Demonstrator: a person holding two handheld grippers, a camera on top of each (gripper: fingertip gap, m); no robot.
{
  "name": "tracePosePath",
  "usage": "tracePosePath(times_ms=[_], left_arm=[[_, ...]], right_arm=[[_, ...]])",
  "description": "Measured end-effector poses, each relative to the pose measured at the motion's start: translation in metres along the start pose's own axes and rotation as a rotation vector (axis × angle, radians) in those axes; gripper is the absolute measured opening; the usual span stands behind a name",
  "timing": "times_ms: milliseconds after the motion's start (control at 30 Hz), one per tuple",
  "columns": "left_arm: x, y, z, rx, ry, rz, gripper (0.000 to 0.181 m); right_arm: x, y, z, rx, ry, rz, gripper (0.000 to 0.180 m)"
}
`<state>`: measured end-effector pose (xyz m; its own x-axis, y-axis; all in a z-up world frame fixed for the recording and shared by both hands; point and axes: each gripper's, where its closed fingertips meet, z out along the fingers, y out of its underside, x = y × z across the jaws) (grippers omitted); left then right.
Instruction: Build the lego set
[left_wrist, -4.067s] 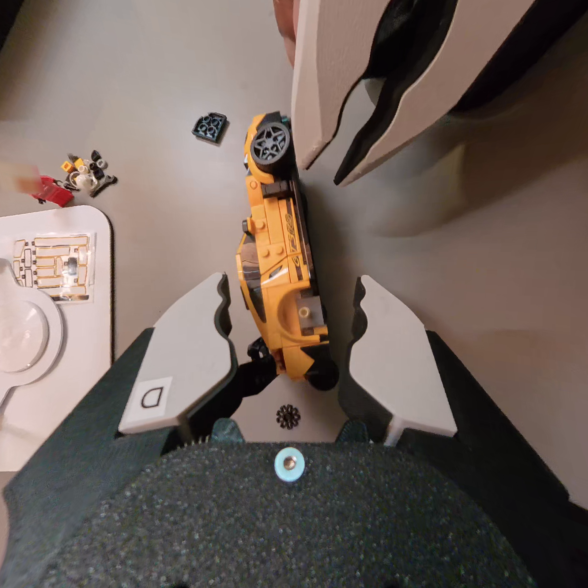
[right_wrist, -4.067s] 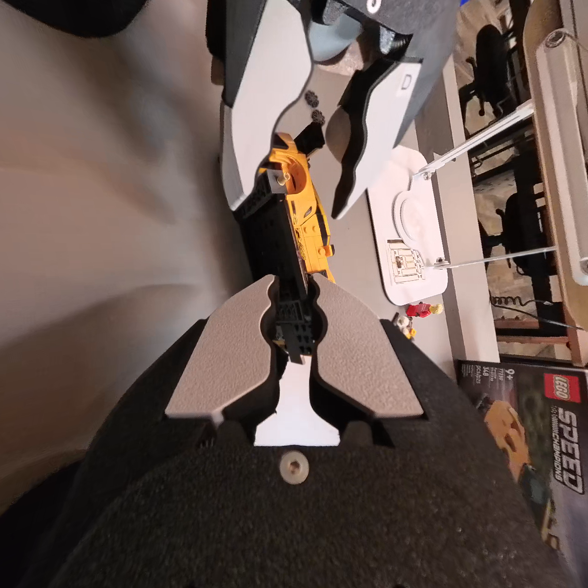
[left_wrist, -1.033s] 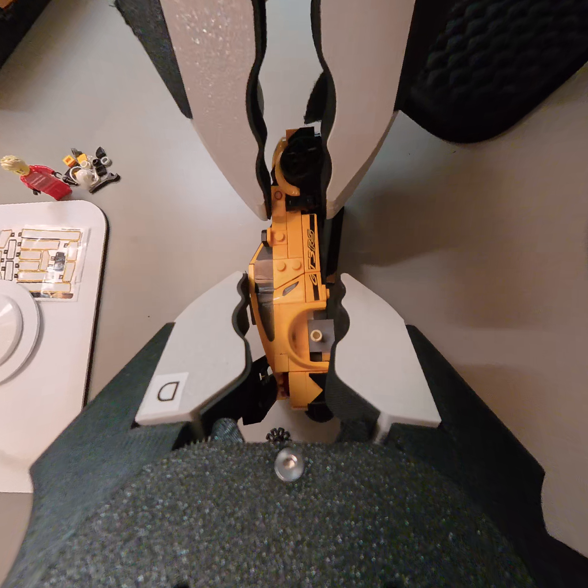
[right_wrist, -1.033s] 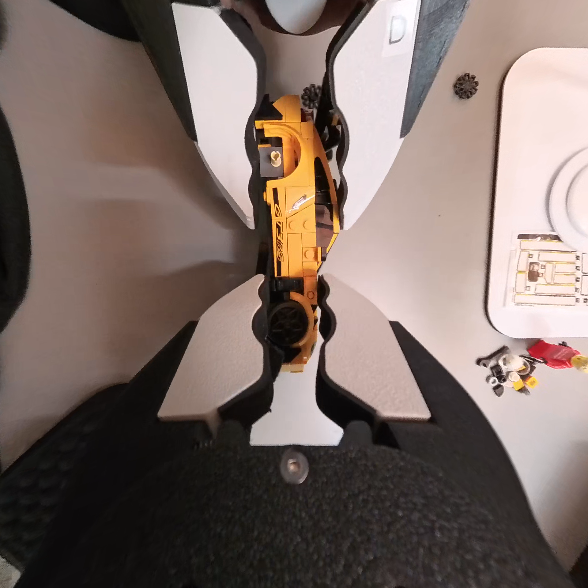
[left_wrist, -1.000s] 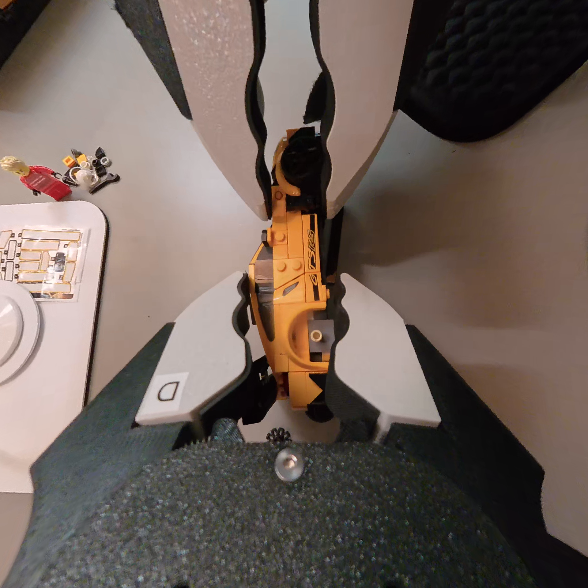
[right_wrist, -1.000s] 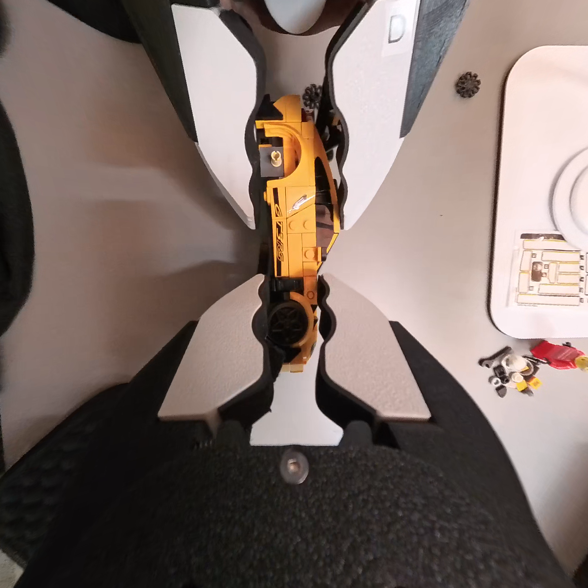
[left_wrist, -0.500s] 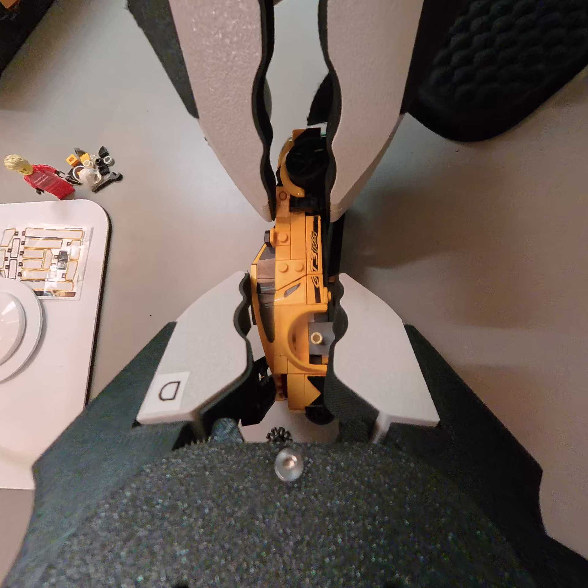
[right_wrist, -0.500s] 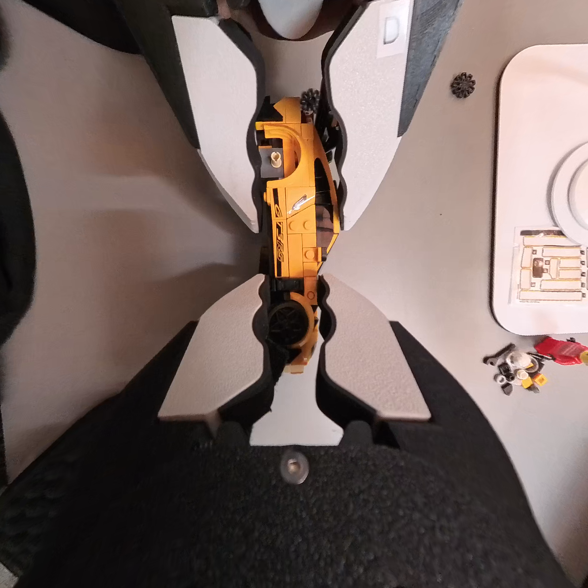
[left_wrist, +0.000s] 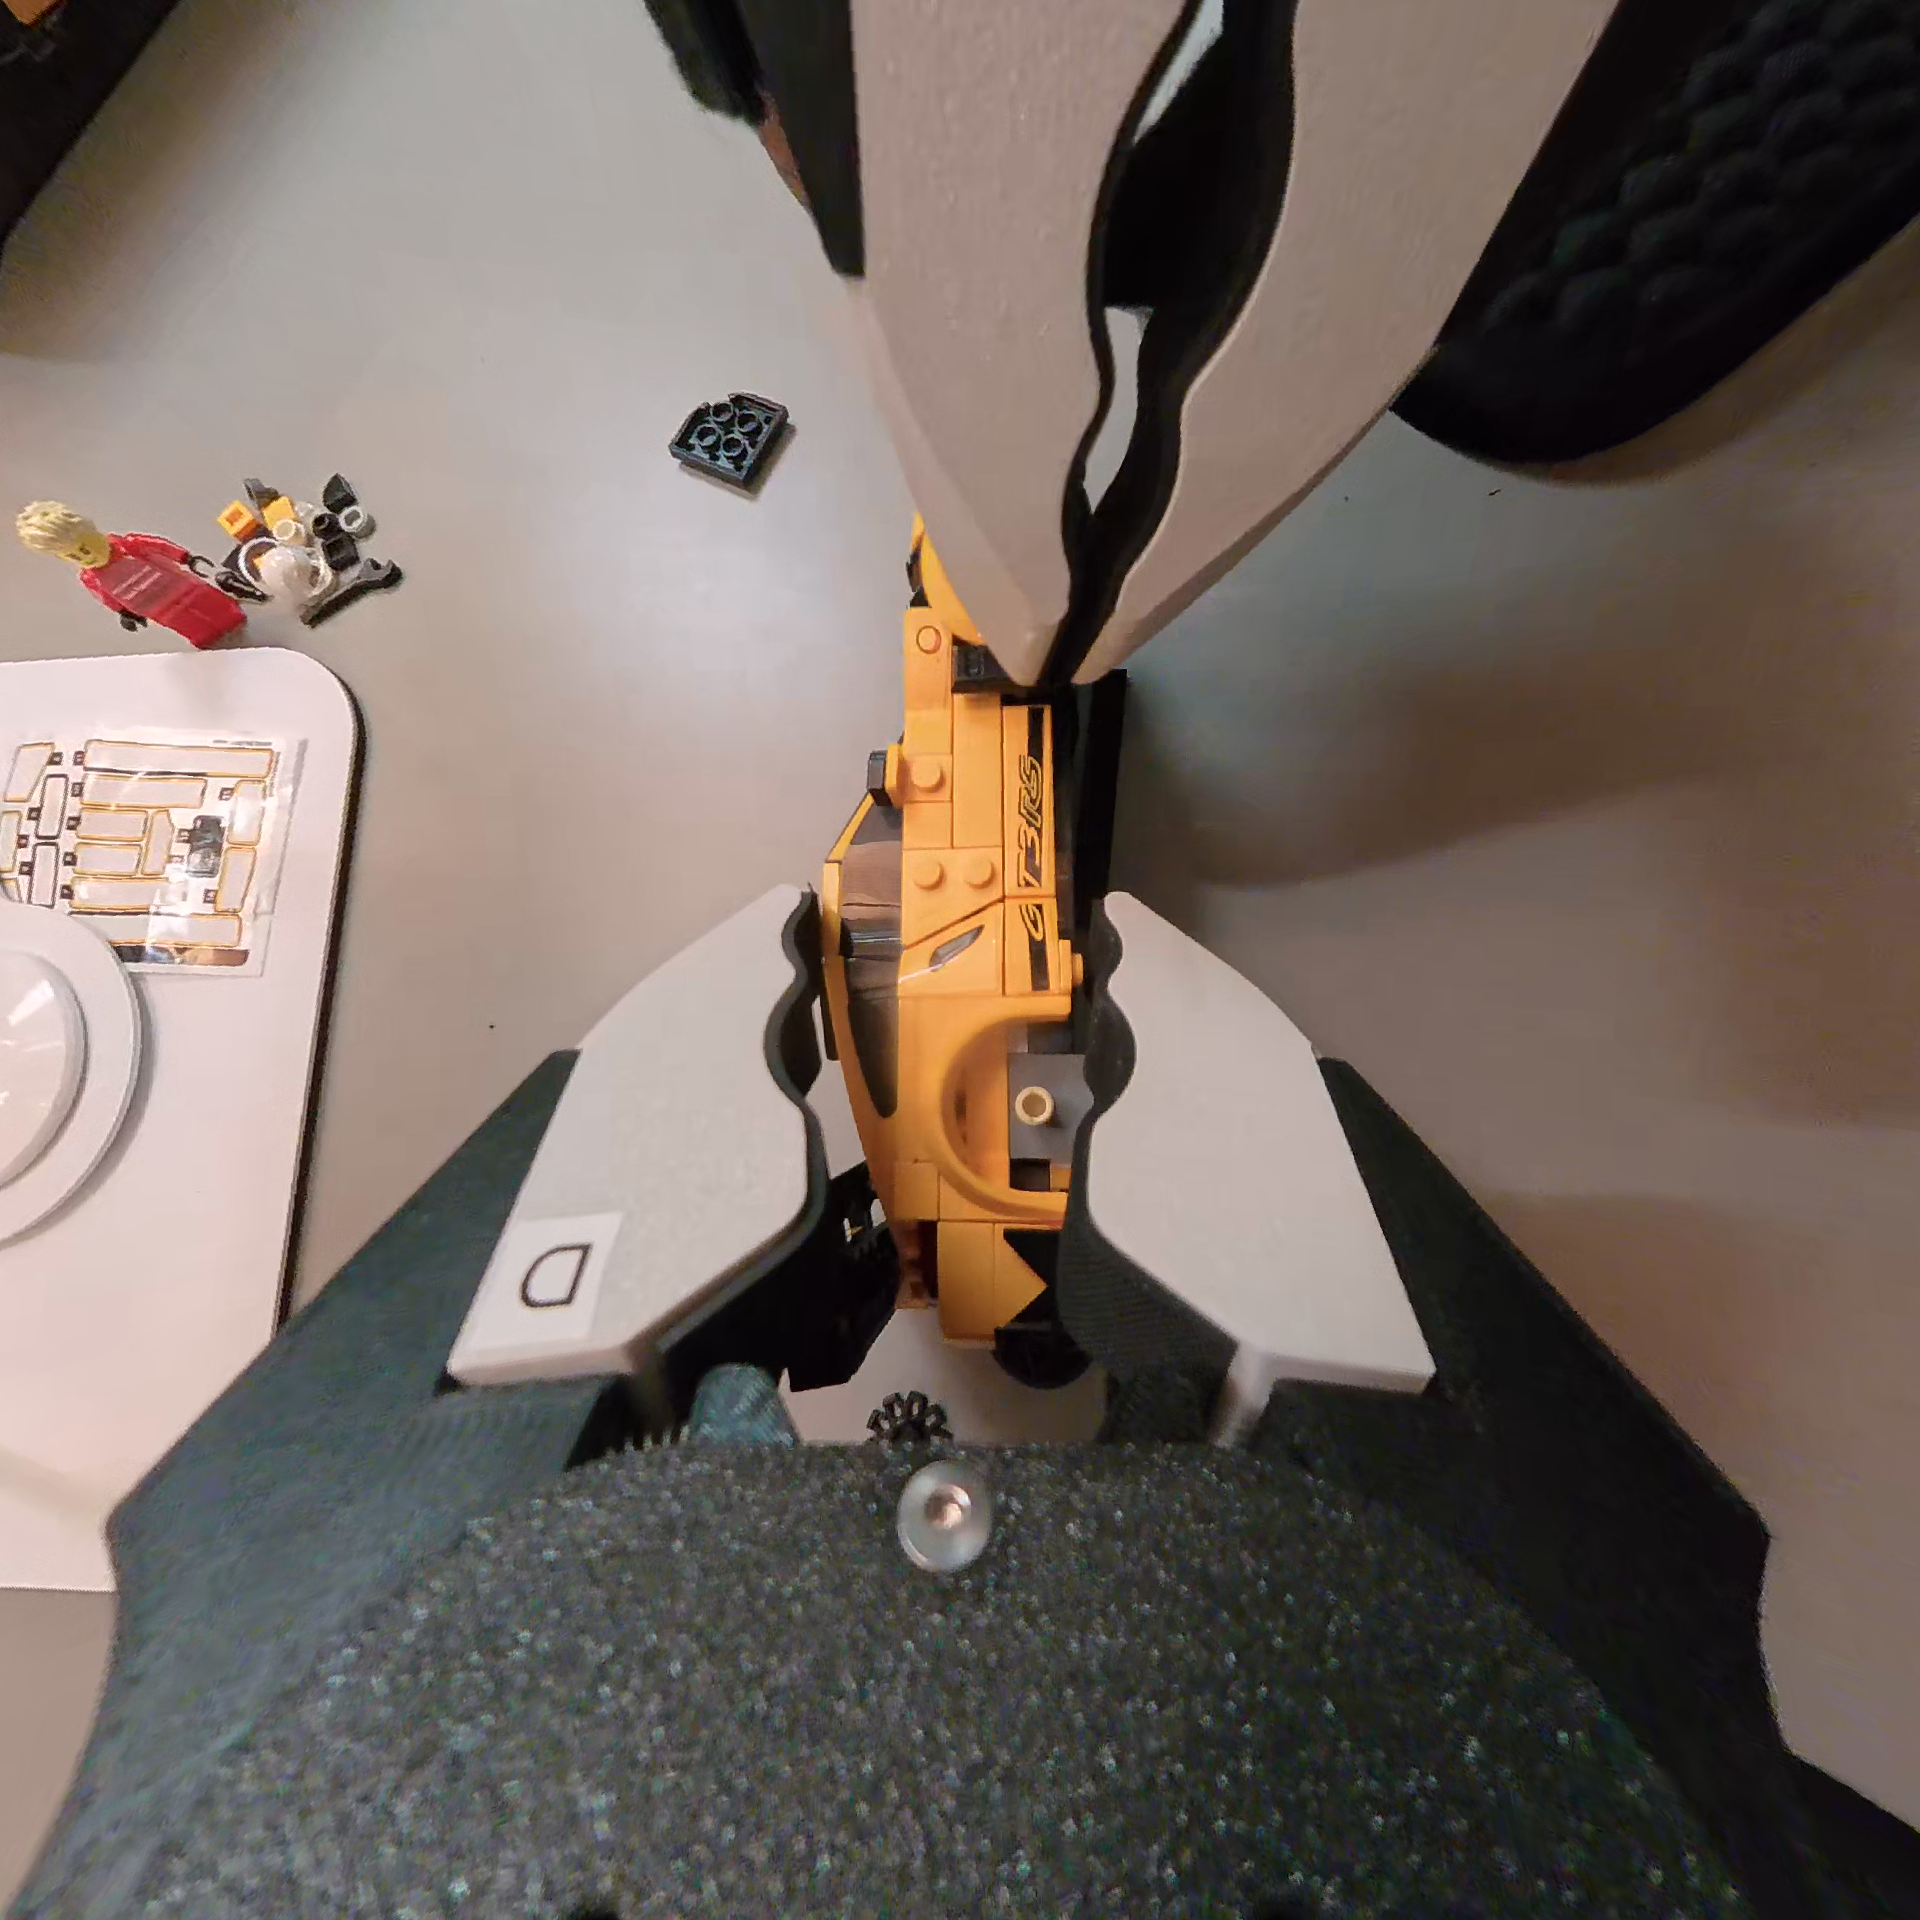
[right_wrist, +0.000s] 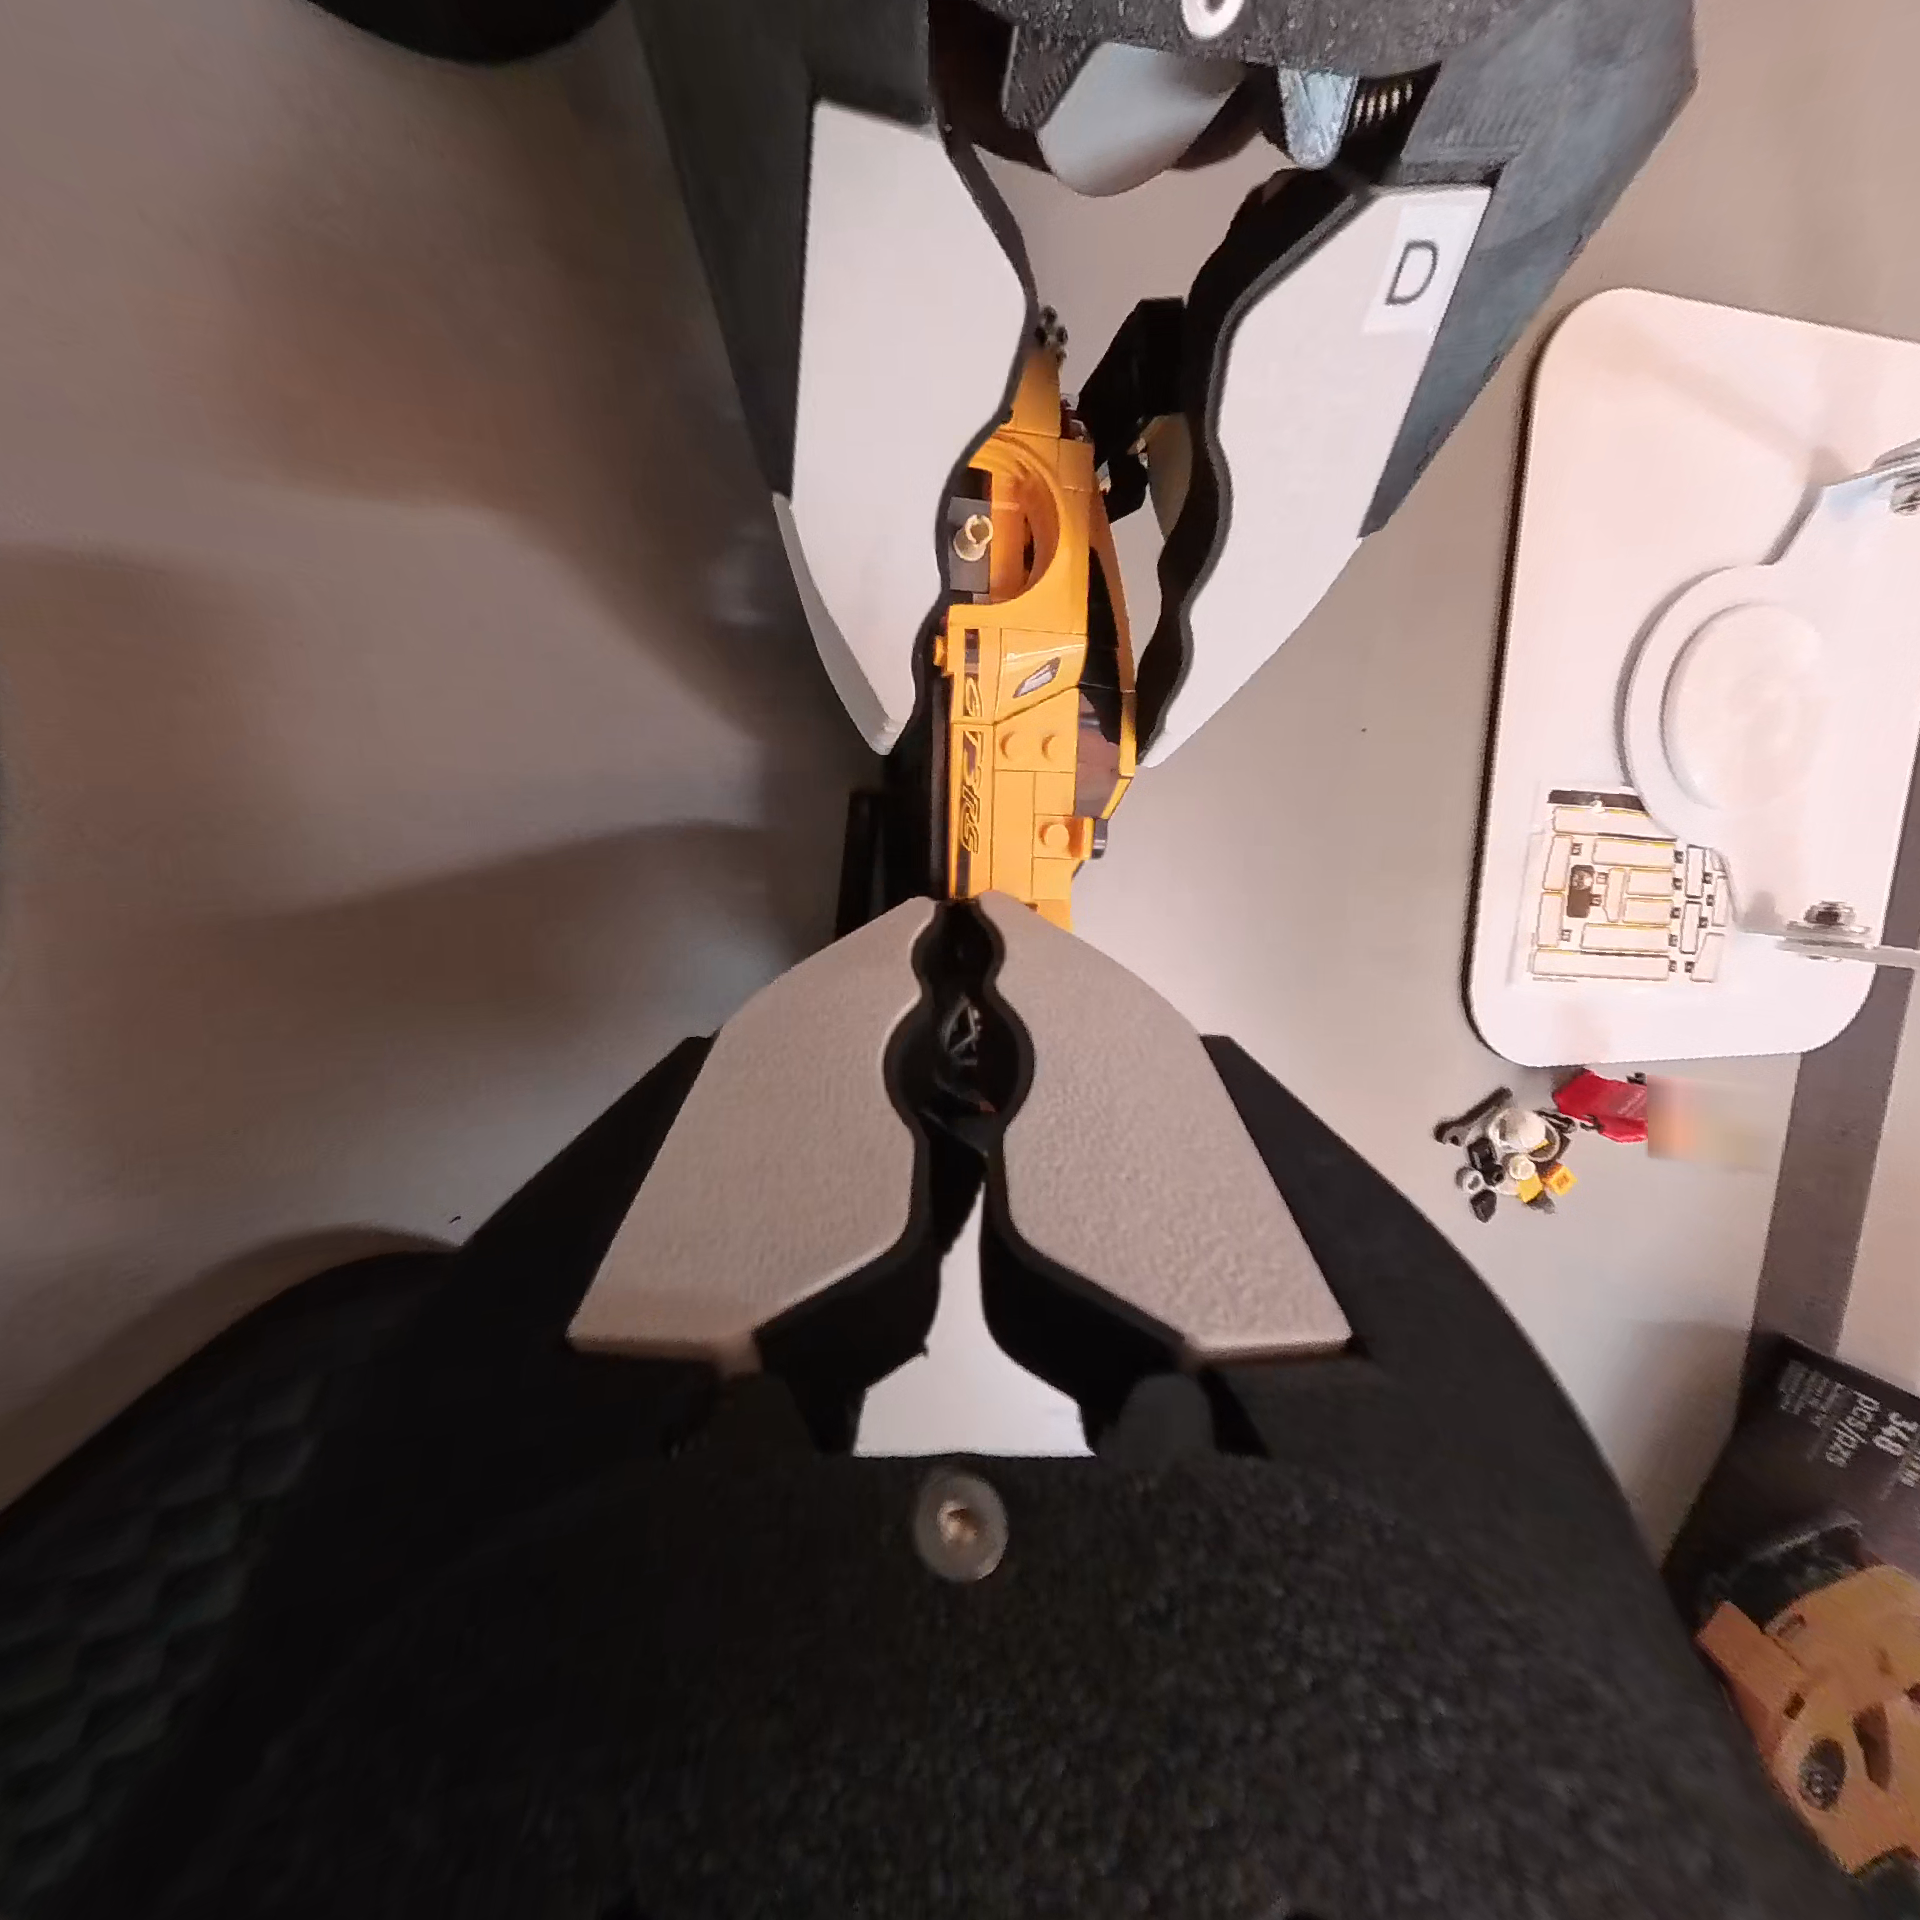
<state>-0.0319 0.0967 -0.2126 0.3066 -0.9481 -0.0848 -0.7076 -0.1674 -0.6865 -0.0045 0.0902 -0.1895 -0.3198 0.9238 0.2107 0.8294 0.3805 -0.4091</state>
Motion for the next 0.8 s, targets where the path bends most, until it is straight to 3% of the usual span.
tracePosePath(times_ms=[533,633,800], left_arm=[[0.0,0.0,0.0,0.003,-0.003,0.003,0.048],[0.0,0.0,0.0,0.005,-0.001,0.0,0.048],[0.001,0.001,-0.001,-0.006,-0.001,0.005,0.049]], right_arm=[[0.002,0.0,-0.001,-0.002,-0.021,0.093,0.001],[0.004,-0.002,-0.016,0.098,0.021,0.171,0.024],[-0.001,0.019,-0.018,0.094,0.124,0.217,0.03]])
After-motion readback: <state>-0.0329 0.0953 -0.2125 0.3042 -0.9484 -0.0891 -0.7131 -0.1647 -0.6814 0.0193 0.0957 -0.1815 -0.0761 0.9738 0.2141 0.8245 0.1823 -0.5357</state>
